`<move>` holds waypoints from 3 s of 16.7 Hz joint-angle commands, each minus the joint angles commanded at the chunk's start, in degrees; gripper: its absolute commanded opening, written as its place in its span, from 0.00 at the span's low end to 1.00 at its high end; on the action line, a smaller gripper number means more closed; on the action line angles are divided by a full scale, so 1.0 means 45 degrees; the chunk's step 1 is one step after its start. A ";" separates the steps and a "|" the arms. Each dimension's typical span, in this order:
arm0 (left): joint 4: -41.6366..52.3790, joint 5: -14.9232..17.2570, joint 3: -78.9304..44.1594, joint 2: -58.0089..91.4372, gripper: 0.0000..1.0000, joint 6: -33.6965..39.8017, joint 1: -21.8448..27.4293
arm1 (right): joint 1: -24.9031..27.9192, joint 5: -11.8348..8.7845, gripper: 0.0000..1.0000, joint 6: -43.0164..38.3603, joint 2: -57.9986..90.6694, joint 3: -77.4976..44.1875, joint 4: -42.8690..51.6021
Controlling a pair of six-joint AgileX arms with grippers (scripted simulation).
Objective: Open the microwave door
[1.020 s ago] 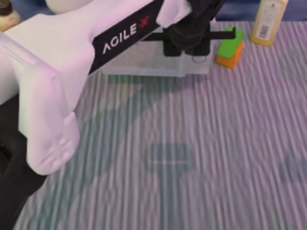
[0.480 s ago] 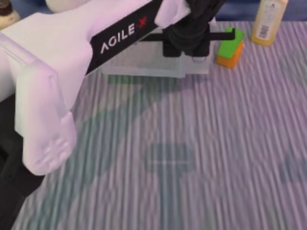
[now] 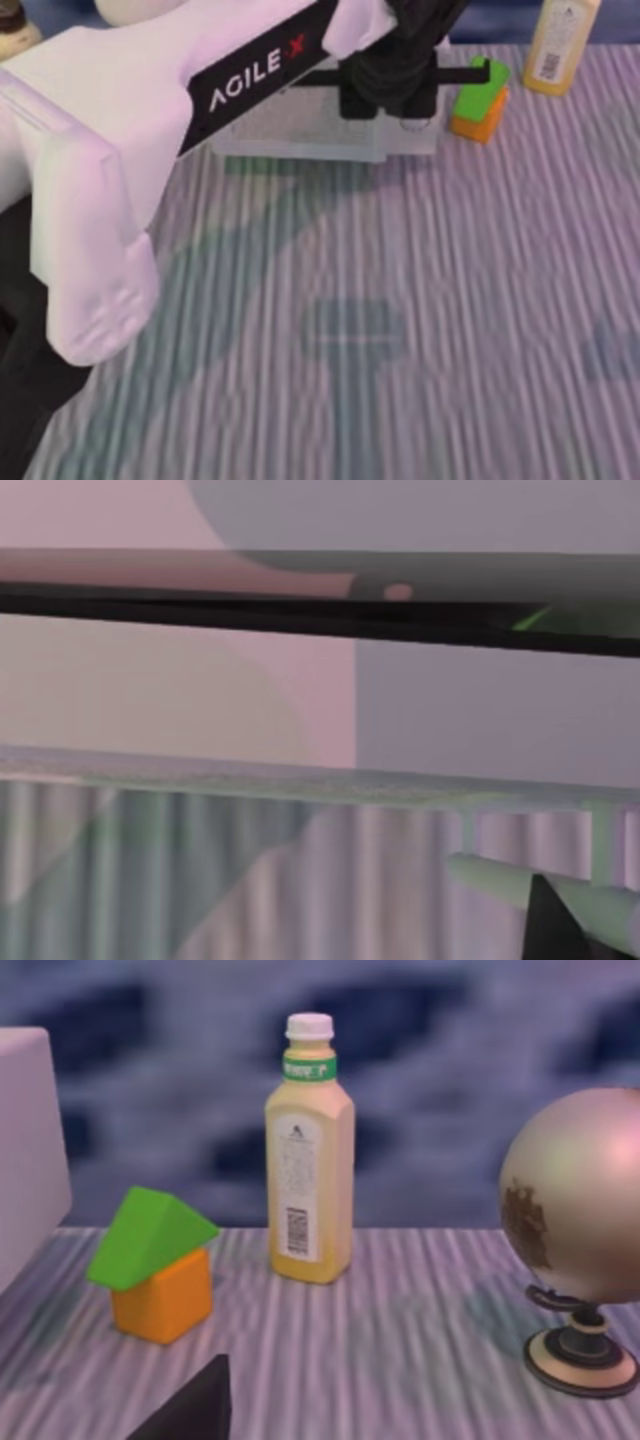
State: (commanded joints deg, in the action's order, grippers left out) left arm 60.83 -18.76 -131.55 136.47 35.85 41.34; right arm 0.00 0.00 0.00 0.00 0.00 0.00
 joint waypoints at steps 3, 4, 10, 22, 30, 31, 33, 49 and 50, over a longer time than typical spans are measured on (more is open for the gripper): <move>0.0000 0.0000 0.0000 0.0000 0.00 0.0000 0.0000 | 0.0000 0.0000 1.00 0.0000 0.0000 0.0000 0.0000; 0.0000 0.0000 0.0000 0.0000 0.00 0.0000 0.0000 | 0.0000 0.0000 1.00 0.0000 0.0000 0.0000 0.0000; 0.0000 0.0000 0.0000 0.0000 0.00 0.0000 0.0000 | 0.0000 0.0000 1.00 0.0000 0.0000 0.0000 0.0000; -0.0568 0.0158 0.1022 -0.0577 0.00 -0.0385 -0.0005 | 0.0000 0.0000 1.00 0.0000 0.0000 0.0000 0.0000; -0.0568 0.0158 0.1022 -0.0577 0.00 -0.0385 -0.0005 | 0.0000 0.0000 1.00 0.0000 0.0000 0.0000 0.0000; -0.0568 0.0158 0.1022 -0.0577 0.00 -0.0385 -0.0005 | 0.0000 0.0000 1.00 0.0000 0.0000 0.0000 0.0000; -0.0568 0.0158 0.1022 -0.0577 0.00 -0.0385 -0.0005 | 0.0000 0.0000 1.00 0.0000 0.0000 0.0000 0.0000; -0.1075 0.0329 0.1908 -0.1106 0.00 -0.0751 -0.0013 | 0.0000 0.0000 1.00 0.0000 0.0000 0.0000 0.0000; -0.1099 0.0332 0.1981 -0.1130 0.00 -0.0792 -0.0017 | 0.0000 0.0000 1.00 0.0000 0.0000 0.0000 0.0000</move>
State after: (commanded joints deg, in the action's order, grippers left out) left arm 55.89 -17.26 -122.64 131.39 32.28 41.26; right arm 0.00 0.00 0.00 0.00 0.00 0.00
